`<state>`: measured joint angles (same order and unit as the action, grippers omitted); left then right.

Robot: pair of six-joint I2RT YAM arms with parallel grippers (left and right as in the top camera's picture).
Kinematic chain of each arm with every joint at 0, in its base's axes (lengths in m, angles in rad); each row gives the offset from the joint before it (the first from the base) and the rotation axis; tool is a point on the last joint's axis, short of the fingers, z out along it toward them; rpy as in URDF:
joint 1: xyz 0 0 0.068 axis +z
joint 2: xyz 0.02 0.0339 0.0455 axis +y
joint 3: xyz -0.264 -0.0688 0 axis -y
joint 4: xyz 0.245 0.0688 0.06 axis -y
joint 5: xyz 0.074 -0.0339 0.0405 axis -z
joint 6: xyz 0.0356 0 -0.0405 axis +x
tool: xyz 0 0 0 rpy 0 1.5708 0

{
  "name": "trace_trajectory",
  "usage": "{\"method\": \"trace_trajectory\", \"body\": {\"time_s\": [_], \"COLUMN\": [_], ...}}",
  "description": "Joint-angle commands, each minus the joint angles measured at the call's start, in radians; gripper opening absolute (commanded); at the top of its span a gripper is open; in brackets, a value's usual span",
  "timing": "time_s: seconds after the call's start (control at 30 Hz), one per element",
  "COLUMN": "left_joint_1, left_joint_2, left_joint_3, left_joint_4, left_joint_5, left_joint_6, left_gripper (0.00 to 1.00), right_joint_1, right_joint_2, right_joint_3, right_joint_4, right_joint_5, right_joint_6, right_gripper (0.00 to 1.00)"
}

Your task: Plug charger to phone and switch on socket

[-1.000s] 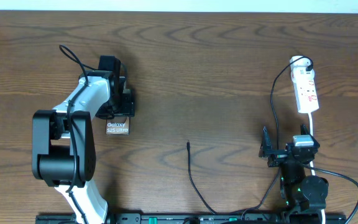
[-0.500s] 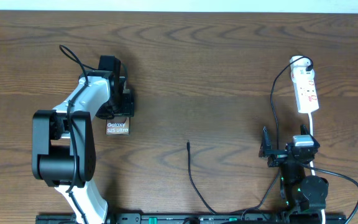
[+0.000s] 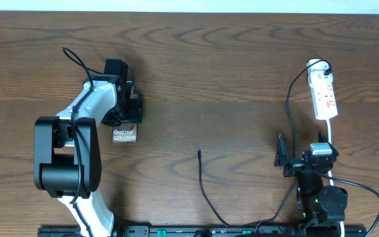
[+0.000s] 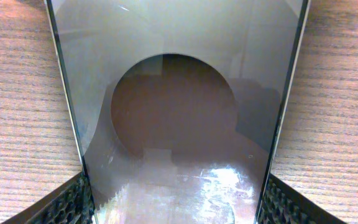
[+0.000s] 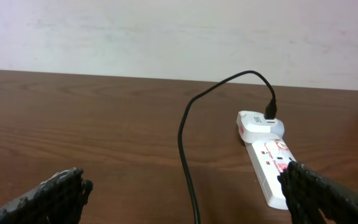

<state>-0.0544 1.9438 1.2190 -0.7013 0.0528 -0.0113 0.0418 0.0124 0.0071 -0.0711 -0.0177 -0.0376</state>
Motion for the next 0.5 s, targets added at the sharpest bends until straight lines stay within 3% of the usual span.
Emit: {"method": "trace_trajectory", "body": {"time_s": [0.0,0.47], "left_joint_1": [0.002,0.002], "left_joint_2": [0.043,0.025], "left_joint_3": [-0.024,0.016], "left_joint_4": [-0.008,-0.024], "left_joint_5": [-0.027,-0.027], "left_joint_6": [-0.009,-0.009], "left_gripper": [0.08,0.08], "right_joint_1": [0.011,0.011], "right_joint_2": [-0.006,-0.006], "right_joint_3": [-0.002,-0.002], "right_joint_4": [-0.004,-0.004], "right_joint_5": [0.008,0.008], "right_joint_6": [-0.012,-0.012], "right_gripper": [0.99,0.99]}}
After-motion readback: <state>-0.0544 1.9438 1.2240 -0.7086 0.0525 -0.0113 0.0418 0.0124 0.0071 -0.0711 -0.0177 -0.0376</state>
